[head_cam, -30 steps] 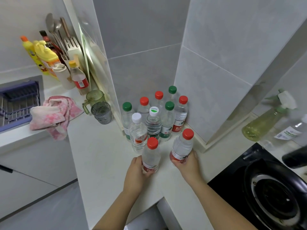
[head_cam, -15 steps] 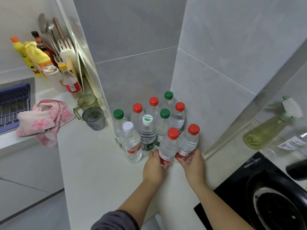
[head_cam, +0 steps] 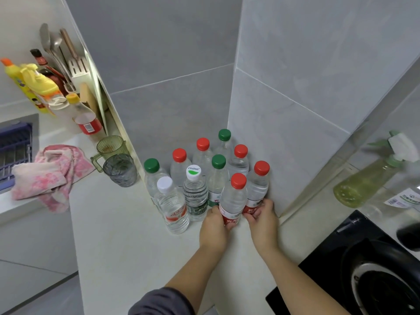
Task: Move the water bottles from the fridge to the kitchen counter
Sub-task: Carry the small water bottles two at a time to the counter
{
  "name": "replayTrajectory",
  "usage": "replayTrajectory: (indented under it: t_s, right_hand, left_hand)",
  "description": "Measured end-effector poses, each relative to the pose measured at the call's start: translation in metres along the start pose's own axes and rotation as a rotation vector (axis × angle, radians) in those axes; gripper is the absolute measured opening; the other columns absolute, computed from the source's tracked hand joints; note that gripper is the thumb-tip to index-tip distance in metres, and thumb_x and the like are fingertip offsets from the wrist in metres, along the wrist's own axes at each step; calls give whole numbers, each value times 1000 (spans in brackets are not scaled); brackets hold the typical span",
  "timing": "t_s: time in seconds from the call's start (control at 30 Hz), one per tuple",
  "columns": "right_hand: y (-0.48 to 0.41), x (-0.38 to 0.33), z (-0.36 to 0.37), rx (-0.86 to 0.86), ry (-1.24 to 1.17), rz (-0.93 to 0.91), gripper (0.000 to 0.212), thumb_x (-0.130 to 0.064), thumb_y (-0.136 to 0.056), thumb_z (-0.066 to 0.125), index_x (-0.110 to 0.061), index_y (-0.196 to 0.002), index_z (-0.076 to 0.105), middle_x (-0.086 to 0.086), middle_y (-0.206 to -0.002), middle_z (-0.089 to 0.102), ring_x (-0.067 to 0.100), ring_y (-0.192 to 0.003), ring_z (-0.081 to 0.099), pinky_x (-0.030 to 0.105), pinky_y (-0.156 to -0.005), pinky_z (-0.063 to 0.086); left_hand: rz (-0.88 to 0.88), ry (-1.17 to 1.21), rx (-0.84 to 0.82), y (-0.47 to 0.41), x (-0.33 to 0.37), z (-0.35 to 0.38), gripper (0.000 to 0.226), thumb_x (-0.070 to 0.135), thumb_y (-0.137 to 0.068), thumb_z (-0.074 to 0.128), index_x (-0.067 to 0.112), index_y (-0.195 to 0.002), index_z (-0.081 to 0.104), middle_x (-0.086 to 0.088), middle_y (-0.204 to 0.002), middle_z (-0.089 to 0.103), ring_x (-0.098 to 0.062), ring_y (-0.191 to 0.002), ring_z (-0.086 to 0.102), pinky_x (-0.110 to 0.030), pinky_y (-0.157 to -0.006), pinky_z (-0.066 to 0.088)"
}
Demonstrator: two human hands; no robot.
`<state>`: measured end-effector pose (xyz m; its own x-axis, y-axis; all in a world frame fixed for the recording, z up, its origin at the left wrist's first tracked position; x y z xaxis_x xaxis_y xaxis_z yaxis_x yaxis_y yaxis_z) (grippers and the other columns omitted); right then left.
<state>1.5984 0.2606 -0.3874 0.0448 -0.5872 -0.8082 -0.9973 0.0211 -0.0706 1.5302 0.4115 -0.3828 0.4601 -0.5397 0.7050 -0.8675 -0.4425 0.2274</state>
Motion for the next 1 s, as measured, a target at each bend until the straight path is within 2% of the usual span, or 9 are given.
replayTrajectory:
  t_s: [0.1, 0.3, 0.4, 0.5, 0.53, 0.6, 0.67, 0.9, 1.0]
  right_hand:
    - [1, -2, 4, -6, 16, -1, 46, 0, -71, 81, -5, -105, 50, 16, -89, 65, 32, -82, 63, 38, -71, 48]
    - [0, 0, 6, -49, 14, 13, 48, -1, -75, 78, -5, -112, 48, 15, -94, 65, 33, -87, 64, 47, -77, 51]
    - [7, 4, 6, -118, -43, 21, 68, 2, -73, 78, -6, -131, 44, 7, -95, 63, 23, -85, 63, 41, -80, 53]
    - [26, 11, 6, -185, -34, 26, 93, 2, -68, 82, -8, -146, 33, 14, -118, 54, 24, -106, 55, 39, -94, 48]
    - [31, 14, 7, -203, -23, 40, 99, -1, -68, 84, -6, -149, 28, 17, -130, 49, 29, -118, 50, 41, -102, 43]
    - [39, 16, 12, -242, -12, 82, 112, -8, -66, 88, -2, -152, 17, 21, -150, 34, 33, -137, 36, 42, -113, 32]
    - [42, 9, 21, -264, -45, 115, 121, -12, -64, 91, -2, -154, 11, 19, -157, 24, 32, -143, 28, 42, -117, 28]
    - [33, -9, 38, -183, -84, 191, 115, -13, -61, 93, 0, -149, 19, 23, -142, 38, 41, -123, 50, 52, -101, 45]
    - [33, -8, 39, -175, -63, 182, 116, -14, -64, 92, 1, -151, 16, 24, -143, 36, 42, -122, 50, 51, -100, 46]
  left_hand:
    - [6, 15, 10, 2, -1, 0, 47, 29, -85, 72, 9, -121, 51, -7, -117, 60, -23, -105, 60, -34, -86, 48]
    - [-11, 61, 28, 3, -4, -1, 49, 33, -83, 74, 11, -121, 54, -5, -116, 62, -21, -105, 61, -32, -85, 49]
    - [-34, 82, 15, 8, -9, -3, 58, 41, -79, 76, 11, -122, 52, -4, -118, 62, -23, -109, 60, -34, -88, 49]
    - [-103, -4, -25, 25, -34, -10, 69, 49, -78, 75, 10, -128, 49, -5, -126, 56, -25, -114, 57, -32, -92, 45]
    - [-115, -45, -17, 33, -46, -17, 62, 50, -79, 72, 11, -124, 52, -4, -121, 57, -25, -110, 58, -31, -89, 45]
    - [-123, -97, 55, 48, -70, -38, 37, 48, -83, 69, 14, -98, 62, -2, -101, 62, -24, -93, 61, -33, -79, 49]
    - [-152, -78, 151, 56, -91, -64, 28, 41, -85, 67, 15, -77, 61, -1, -81, 63, -24, -78, 60, -36, -71, 49]
    - [-126, -19, 244, 36, -104, -102, 41, 36, -90, 66, 11, -62, 49, -2, -59, 55, -25, -61, 50, -34, -56, 35]
    - [-96, -64, 214, 30, -105, -103, 40, 36, -90, 65, 10, -65, 49, -3, -61, 55, -28, -63, 50, -37, -58, 39]
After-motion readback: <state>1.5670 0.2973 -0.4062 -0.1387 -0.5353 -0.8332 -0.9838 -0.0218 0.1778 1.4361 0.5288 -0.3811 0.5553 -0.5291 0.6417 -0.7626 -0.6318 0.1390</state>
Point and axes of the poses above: each hand's wrist, its own y-axis away from the middle knuckle, its own z-axis out of the palm, x = y × z, the point moved 6 cm from there along -y, towards the middle knuckle
